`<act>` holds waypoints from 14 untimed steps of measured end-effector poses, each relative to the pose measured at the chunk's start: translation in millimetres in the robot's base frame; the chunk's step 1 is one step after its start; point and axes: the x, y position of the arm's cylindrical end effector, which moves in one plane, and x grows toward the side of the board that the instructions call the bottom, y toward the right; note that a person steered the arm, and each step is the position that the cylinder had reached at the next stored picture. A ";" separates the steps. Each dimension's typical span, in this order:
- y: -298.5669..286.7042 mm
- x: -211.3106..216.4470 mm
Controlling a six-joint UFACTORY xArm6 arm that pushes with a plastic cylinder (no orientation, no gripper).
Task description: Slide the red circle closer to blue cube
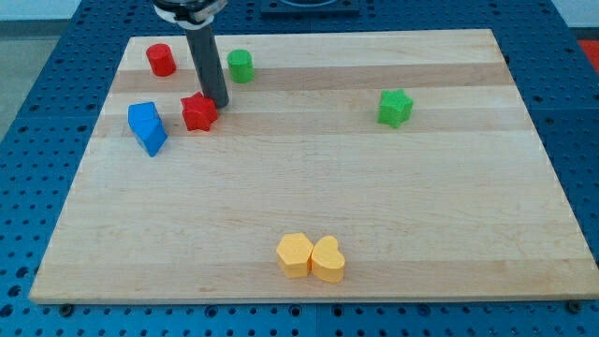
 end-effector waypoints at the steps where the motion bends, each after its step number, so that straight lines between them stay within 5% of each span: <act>1: 3.4 -7.2; 9: -98.1 -148.2; 10: -139.3 -149.4; 12: -127.8 -135.0; 13: -108.6 -111.4; 14: -86.8 -32.8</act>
